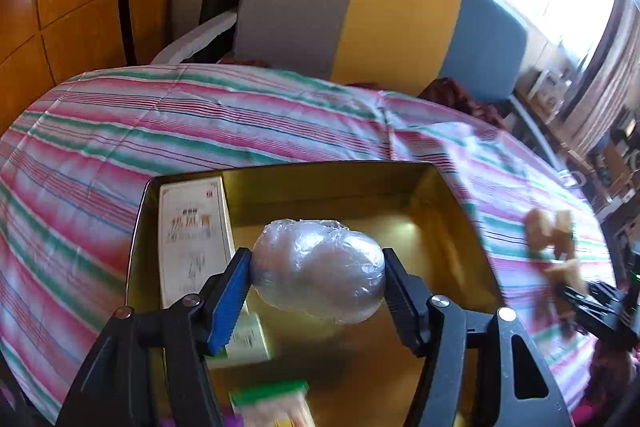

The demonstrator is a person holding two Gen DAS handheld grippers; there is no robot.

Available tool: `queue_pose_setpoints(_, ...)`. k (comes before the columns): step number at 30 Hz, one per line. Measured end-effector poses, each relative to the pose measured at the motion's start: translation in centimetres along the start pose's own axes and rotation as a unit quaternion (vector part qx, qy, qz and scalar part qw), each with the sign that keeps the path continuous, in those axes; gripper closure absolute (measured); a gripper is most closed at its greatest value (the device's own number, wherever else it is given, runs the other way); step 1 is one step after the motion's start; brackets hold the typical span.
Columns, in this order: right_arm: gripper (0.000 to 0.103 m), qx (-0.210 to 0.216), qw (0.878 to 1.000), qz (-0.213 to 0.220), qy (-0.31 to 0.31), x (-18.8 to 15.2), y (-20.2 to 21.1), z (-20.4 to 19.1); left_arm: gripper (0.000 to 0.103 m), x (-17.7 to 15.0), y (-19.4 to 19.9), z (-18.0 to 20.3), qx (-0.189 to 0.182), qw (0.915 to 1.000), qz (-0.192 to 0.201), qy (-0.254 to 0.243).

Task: Organize objects
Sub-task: 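Carry the ball into the gold tray and open the left gripper while the right gripper grasps a yellow sponge, then carry the yellow sponge into the tray and open the right gripper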

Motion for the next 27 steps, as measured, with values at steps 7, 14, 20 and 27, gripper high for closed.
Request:
queue_pose_setpoints(7, 0.060, 0.004, 1.000, 0.005, -0.003, 0.3, 0.1, 0.3, 0.038, 1.8, -4.3, -0.7, 0.041, 0.9986, -0.028, -0.017)
queue_pose_setpoints(14, 0.060, 0.007, 1.000, 0.004, 0.001, 0.3, 0.0, 0.2, 0.029, 2.9, -7.0, -1.5, 0.083, 0.9950, -0.043, -0.034)
queue_pose_setpoints(20, 0.060, 0.006, 1.000, 0.003, 0.000, 0.3, -0.1, 0.2, 0.022, 2.8, -5.9, -1.8, 0.078, 0.9961, -0.035, -0.024)
queue_pose_setpoints(27, 0.060, -0.001, 1.000, 0.001, -0.002, 0.3, -0.3, 0.3, 0.022, 0.9, -0.9, -0.3, 0.092, 0.9952, 0.006, -0.032)
Point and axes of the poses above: each gripper's, at about its wrist camera, not at the fingertips, and y roughly against the way its jaws point, z to its right, x to its top, the point moved 2 cm from there along -y, roughly the way its jaws point, and after that the axes turned 13 degrees about -y, right-handed, at the moved point
